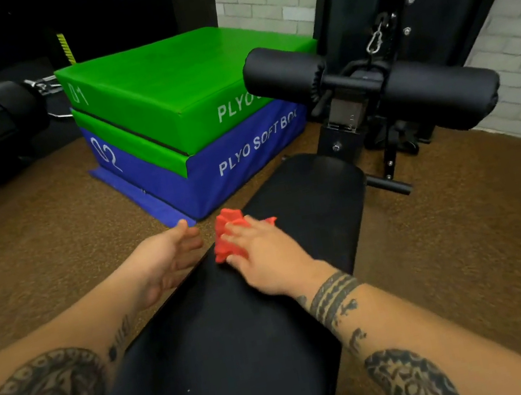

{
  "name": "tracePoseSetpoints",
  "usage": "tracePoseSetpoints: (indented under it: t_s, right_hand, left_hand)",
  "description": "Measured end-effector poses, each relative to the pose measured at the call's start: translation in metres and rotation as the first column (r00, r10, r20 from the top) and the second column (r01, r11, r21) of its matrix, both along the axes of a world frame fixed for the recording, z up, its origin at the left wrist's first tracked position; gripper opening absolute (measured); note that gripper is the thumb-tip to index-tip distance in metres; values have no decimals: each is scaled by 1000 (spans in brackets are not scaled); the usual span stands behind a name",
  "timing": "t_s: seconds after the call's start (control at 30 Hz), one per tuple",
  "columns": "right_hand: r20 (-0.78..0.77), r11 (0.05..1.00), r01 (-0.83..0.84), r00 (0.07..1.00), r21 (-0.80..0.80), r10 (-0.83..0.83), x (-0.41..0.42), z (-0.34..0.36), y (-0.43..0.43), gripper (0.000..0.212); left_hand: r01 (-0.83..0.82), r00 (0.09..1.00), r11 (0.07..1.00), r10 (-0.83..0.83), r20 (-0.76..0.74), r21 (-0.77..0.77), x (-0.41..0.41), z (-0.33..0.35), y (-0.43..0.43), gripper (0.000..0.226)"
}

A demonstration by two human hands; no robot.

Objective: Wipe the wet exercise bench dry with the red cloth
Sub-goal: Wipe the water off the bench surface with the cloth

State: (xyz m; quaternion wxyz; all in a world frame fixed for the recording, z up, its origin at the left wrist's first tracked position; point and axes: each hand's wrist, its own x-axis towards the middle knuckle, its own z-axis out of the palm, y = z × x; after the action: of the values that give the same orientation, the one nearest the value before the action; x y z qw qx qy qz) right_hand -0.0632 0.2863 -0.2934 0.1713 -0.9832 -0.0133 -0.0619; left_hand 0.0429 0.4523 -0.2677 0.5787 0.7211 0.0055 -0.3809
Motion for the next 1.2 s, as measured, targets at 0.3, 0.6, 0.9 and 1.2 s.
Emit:
tracePoseSetpoints:
  t_s: [0.3,0.6,0.9,1.2]
  right_hand:
    - [-40,498,-30,991,867,130,-79,32,18,27]
    - [1,906,341,936,252,-353,-88,-15,-102,45]
    - [164,955,-69,986,289,21,-132,-7,-22,34]
    - [-9,-19,0,872,1000,-489,-135,35,-42,26]
  left_hand:
    - [12,987,1000,-8,162,-22,-15,0,-3,46]
    - [163,742,942,-313,593,294,-36,-12,-41,34]
    - [286,793,958,-237,561,0,-54,6,-72,26]
    - [142,627,948,-308,716,284,-42,-14,-59,35]
